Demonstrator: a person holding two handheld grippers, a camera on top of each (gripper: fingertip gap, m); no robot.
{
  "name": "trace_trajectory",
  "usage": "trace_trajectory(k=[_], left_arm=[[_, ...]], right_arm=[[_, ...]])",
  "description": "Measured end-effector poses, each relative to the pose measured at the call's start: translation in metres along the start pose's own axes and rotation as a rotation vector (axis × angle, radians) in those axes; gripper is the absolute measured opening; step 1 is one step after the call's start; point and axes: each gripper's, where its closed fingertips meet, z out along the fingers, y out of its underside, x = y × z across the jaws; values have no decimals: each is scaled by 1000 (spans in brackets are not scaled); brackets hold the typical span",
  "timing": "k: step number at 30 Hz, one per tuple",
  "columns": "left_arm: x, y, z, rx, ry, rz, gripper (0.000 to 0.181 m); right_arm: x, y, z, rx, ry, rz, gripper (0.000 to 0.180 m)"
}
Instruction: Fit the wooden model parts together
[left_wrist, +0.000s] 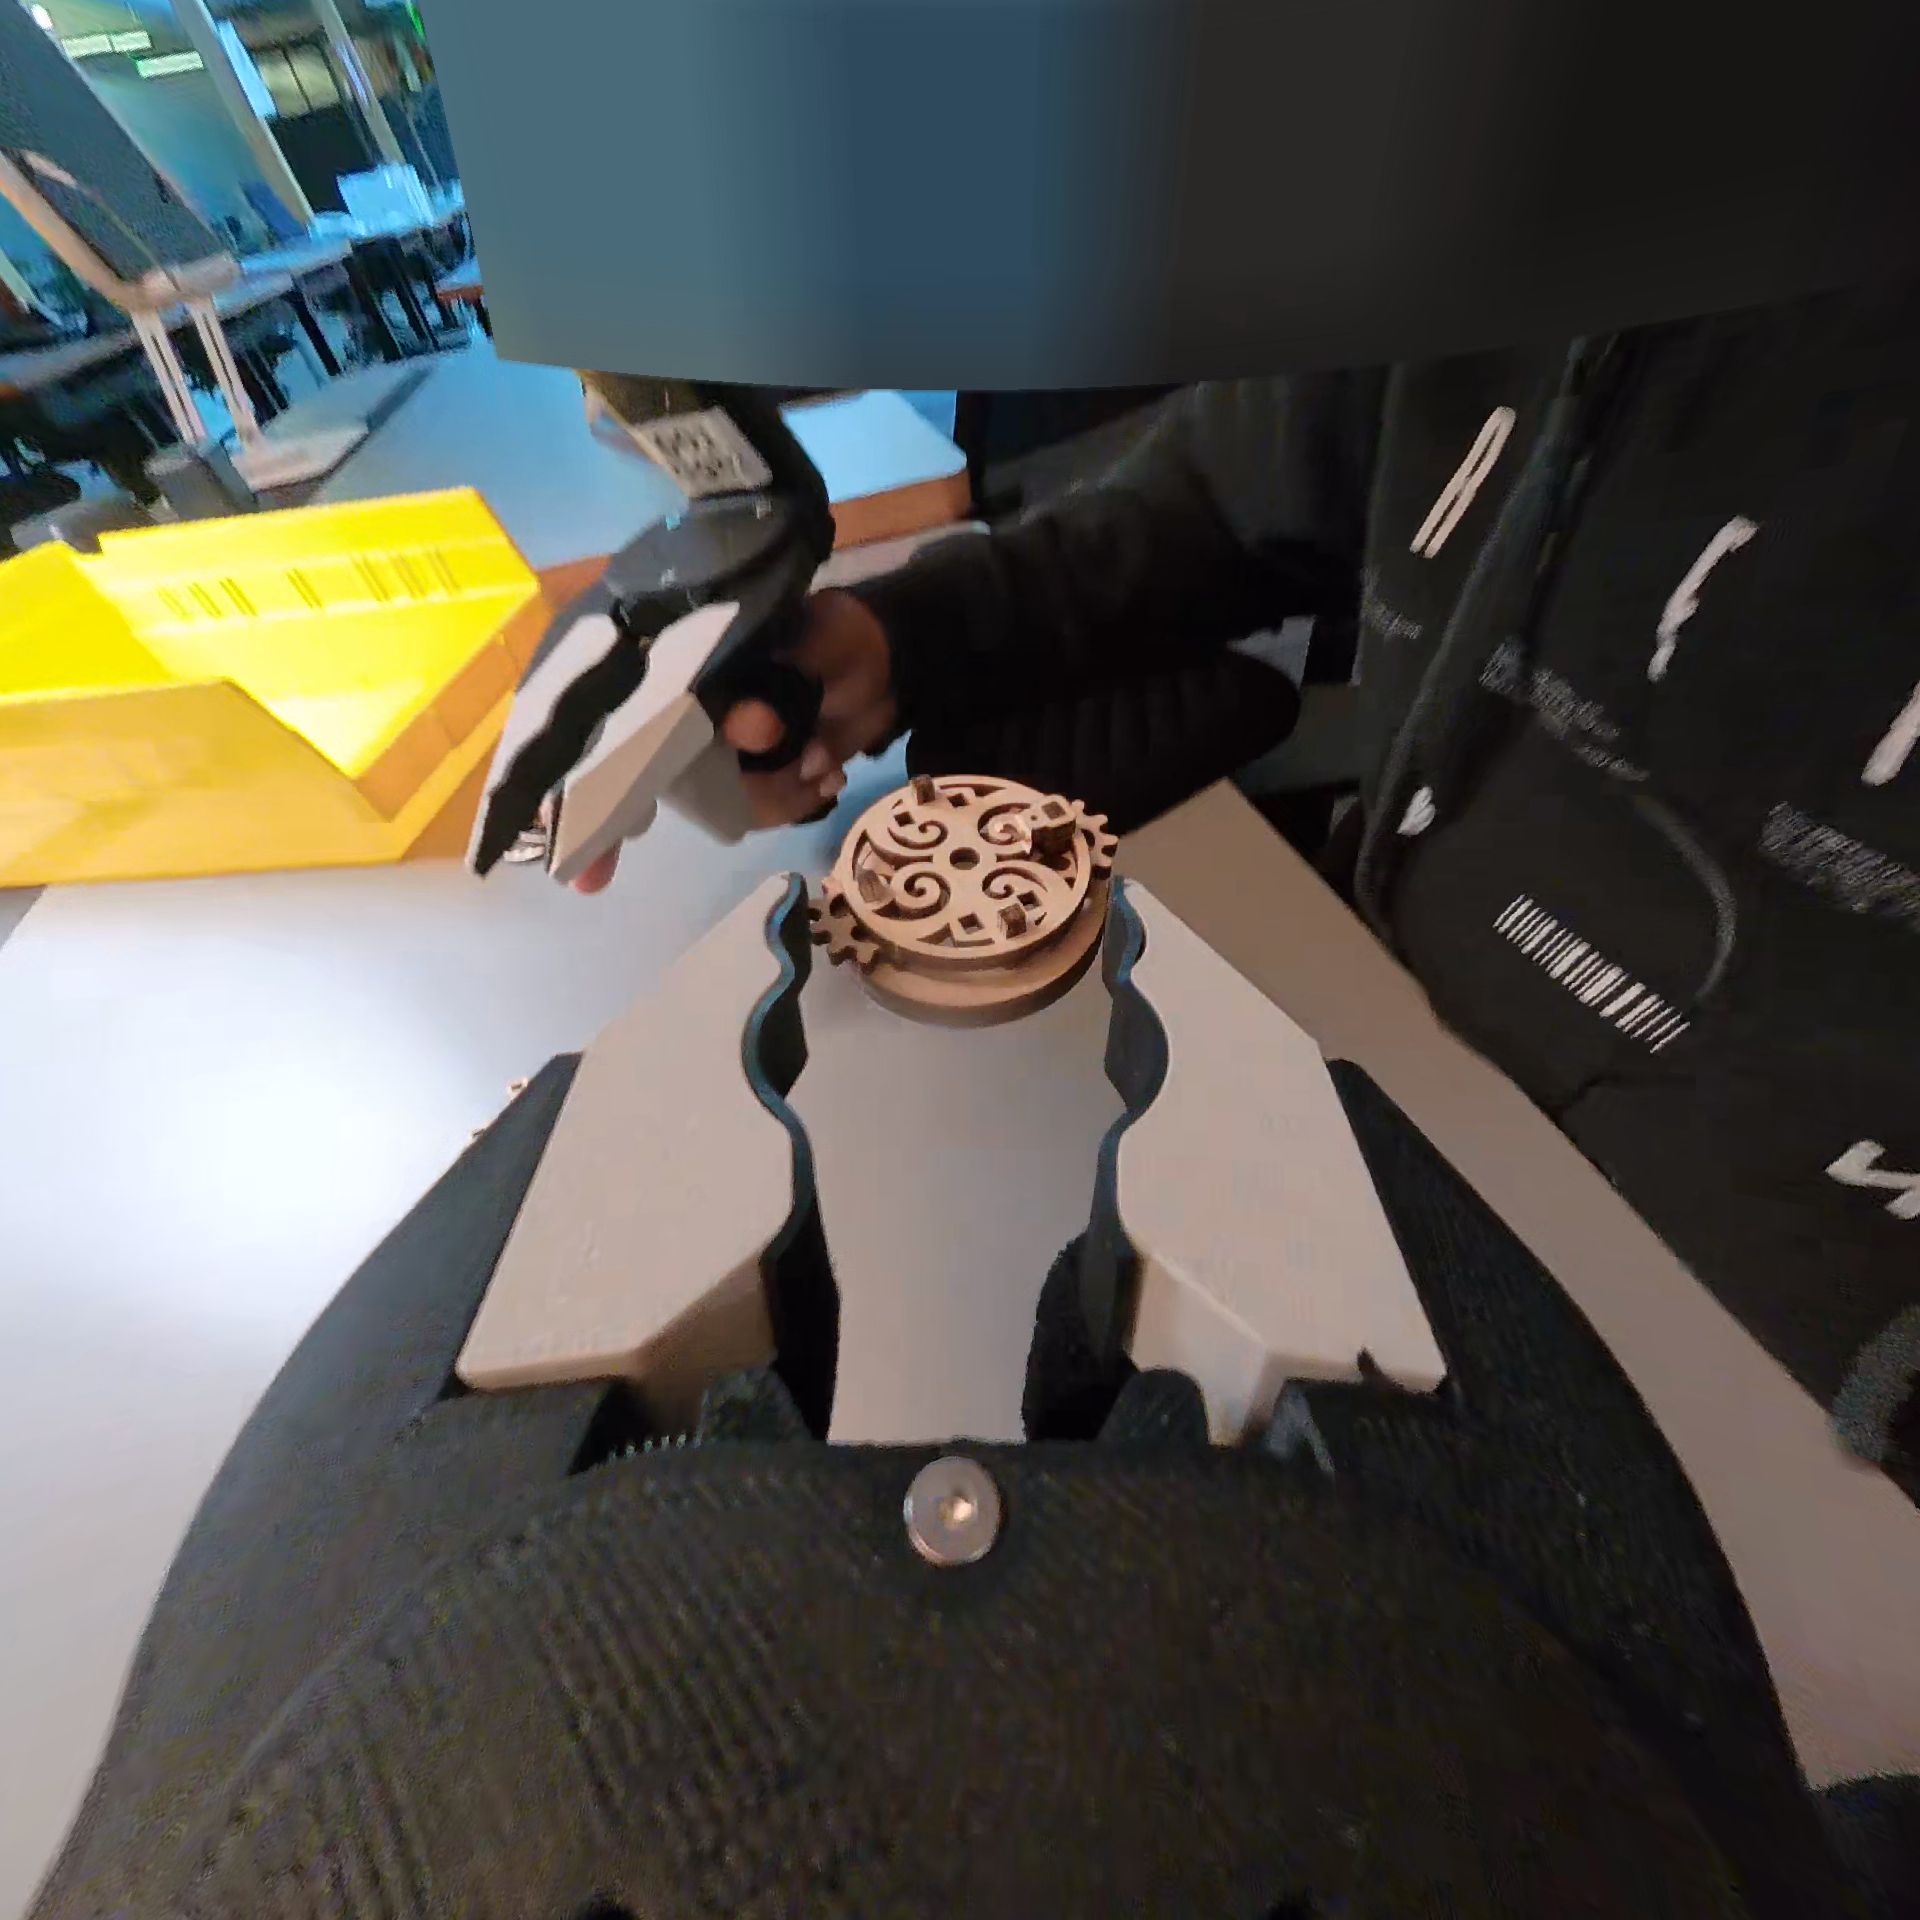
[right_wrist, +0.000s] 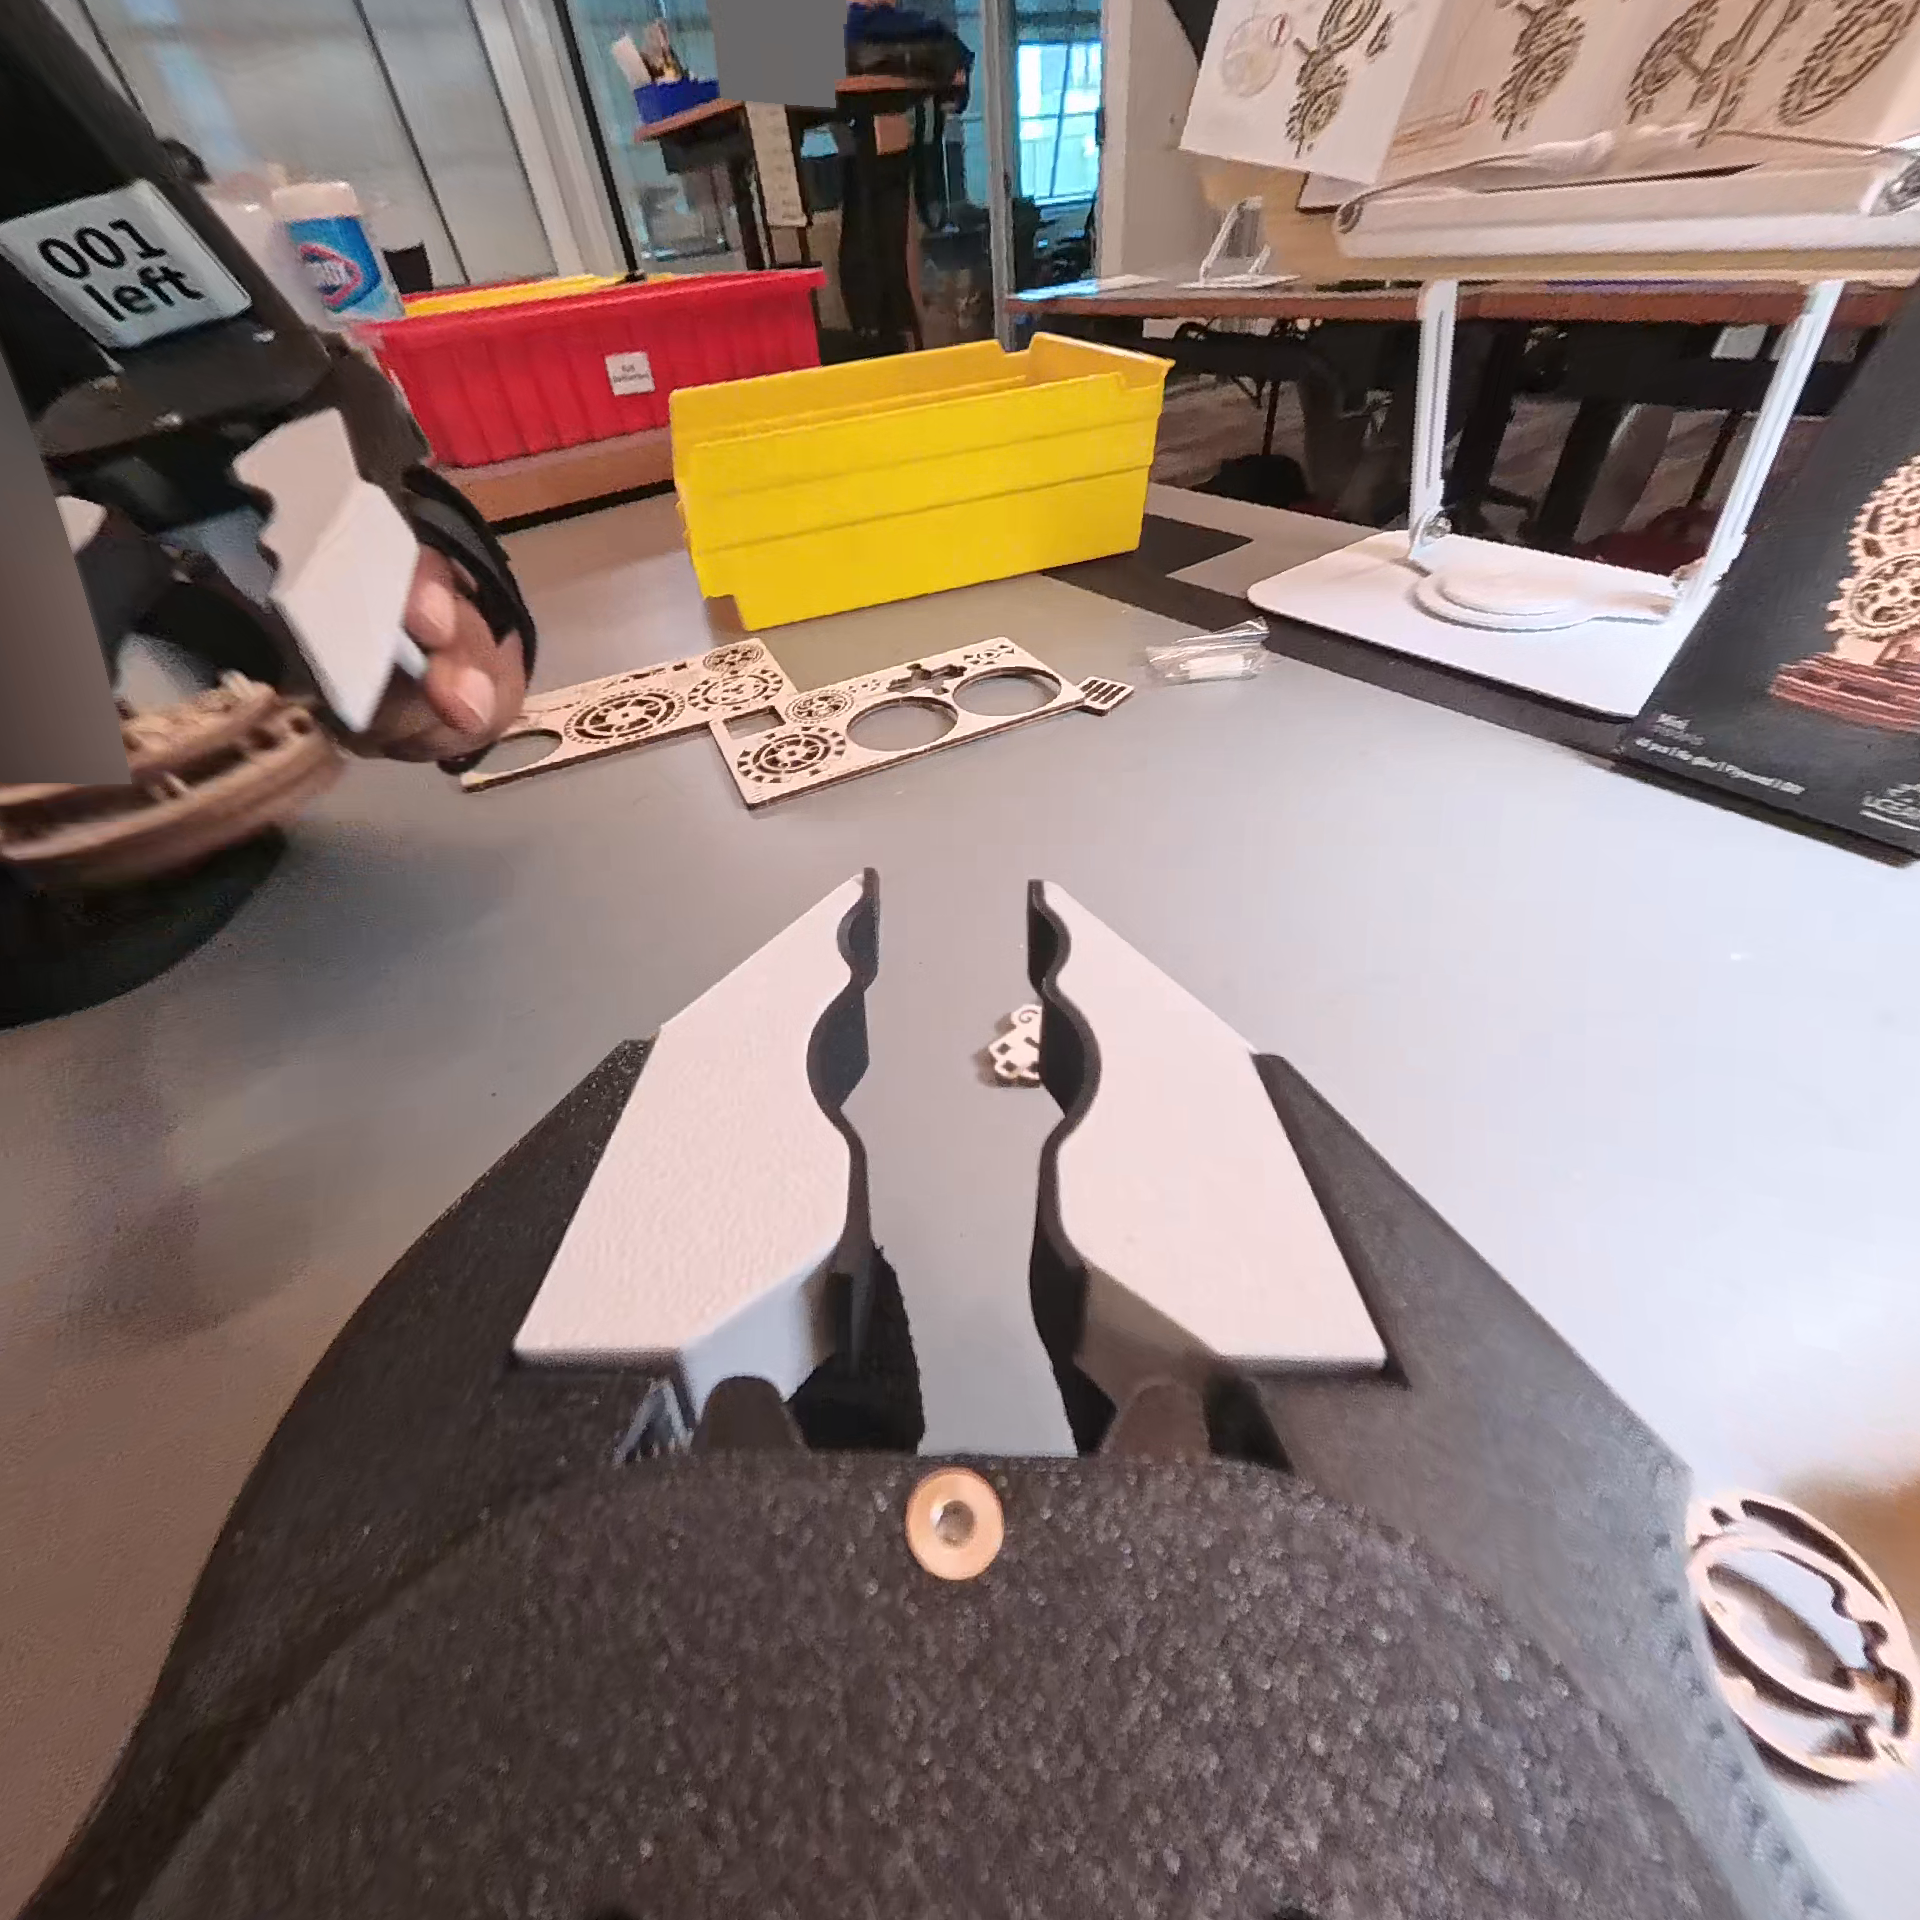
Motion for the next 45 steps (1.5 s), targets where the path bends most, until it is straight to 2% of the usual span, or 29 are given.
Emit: trace_trajectory(k=[4, 12, 19, 23, 27, 30, 35, 38, 39, 41, 42, 45], left_arm=[[-2, -11, -5, 56, 3, -8, 55], [-13, 38, 7, -52, 17, -115, 55], [-23, 98, 15, -316, -24, -190, 55], [-37, 114, 14, -400, -93, -366, 56], [-50, 96, 12, -273, -118, -747, 56], [-50, 76, 12, -94, -27, -978, 56], [-42, 67, 16, -21, 80, -1098, 56], [-40, 55, 18, 36, 128, -1115, 55], [-42, 54, 16, 39, 106, -1079, 60], [-47, 50, 8, 37, 54, -986, 70], [-49, 47, 4, 34, 27, -934, 68], [-51, 48, 0, -26, -37, -836, 56]], right_arm=[[3, -1, -1, 18, 20, -9, 26], [4, 1, 1, 13, 22, -37, 25], [-18, 11, 4, -38, -66, -127, 22], [-24, 17, 7, -74, -84, -158, 21], [-36, 24, 8, -114, -139, -182, 21], [-60, 31, 9, -139, -227, -276, 28], [-92, 32, 22, -135, -259, -519, 41], [-96, 30, 24, -137, -275, -535, 16], [-97, 27, 23, -126, -287, -493, 15], [-85, 17, 23, -130, -268, -266, 14], [-83, 16, 22, -164, -301, -105, 15], [-95, 16, 18, -293, -541, 524, 18]])
